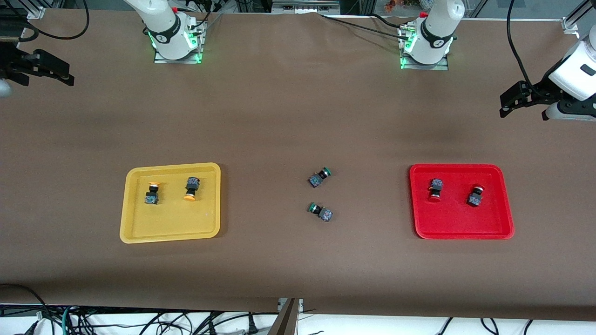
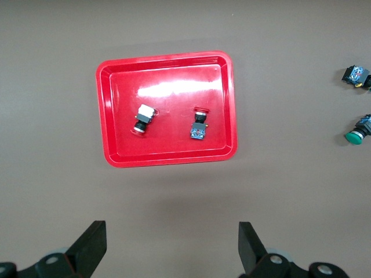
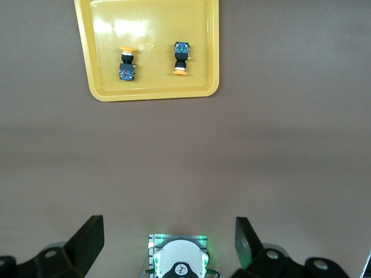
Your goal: Place red and yellow buttons in trays
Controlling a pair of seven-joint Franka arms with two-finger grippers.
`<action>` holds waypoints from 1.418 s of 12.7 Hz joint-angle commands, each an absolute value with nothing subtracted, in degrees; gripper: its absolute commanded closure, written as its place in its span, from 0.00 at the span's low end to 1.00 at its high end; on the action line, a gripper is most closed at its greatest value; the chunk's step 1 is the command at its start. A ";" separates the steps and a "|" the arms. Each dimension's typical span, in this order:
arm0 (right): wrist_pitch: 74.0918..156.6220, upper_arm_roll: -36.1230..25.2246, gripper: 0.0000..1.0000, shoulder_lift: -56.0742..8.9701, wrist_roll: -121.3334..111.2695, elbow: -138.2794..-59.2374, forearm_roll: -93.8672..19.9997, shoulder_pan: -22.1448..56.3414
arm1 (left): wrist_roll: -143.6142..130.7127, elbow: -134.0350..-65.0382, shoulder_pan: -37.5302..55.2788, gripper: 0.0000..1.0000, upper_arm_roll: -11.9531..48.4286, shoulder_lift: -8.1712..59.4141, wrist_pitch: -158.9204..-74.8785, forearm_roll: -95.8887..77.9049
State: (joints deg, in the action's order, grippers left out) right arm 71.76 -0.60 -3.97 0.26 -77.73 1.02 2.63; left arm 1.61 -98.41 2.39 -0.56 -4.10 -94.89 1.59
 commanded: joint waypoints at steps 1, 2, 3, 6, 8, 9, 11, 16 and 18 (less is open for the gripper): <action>71.45 0.09 0.00 -3.96 -0.18 -77.70 2.11 2.46 | 3.08 -95.81 3.08 0.00 -1.05 -2.73 -93.96 0.79; 71.46 0.09 0.00 -4.13 -0.18 -77.61 2.20 2.72 | 2.99 -95.28 3.08 0.00 -0.97 -2.55 -93.96 0.79; 71.46 0.09 0.00 -4.39 -0.09 -77.61 2.20 3.16 | 2.90 -95.19 3.16 0.00 -0.97 -2.46 -93.96 0.79; 71.46 0.09 0.00 -4.48 -0.09 -77.61 2.20 3.16 | 2.99 -94.92 3.16 0.00 -0.97 -2.29 -93.87 0.70; 71.54 0.09 0.00 -4.48 -0.09 -77.61 2.20 3.43 | 2.99 -94.83 3.16 0.00 -0.97 -2.20 -93.87 0.70; 71.54 0.09 0.00 -4.48 -0.09 -77.61 2.20 3.51 | 2.99 -94.83 3.16 0.00 -0.97 -2.20 -93.87 0.70; 71.63 0.09 0.00 -4.48 -0.09 -77.61 2.20 3.60 | 2.99 -94.83 3.16 0.00 -0.97 -2.20 -93.87 0.70; 71.72 0.09 0.00 -4.48 -0.09 -77.61 2.20 3.60 | 2.99 -94.83 3.16 0.00 -0.97 -2.02 -93.87 0.62; 71.72 0.09 0.00 -4.48 -0.09 -77.61 2.20 3.60 | 2.99 -94.83 3.16 0.00 -0.97 -2.02 -93.87 0.70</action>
State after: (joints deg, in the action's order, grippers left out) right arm 71.78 -0.04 -4.73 0.26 -77.73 1.12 3.30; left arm 1.63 -96.86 2.78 -0.53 -3.11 -94.90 1.59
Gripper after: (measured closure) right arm 0.000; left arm 0.000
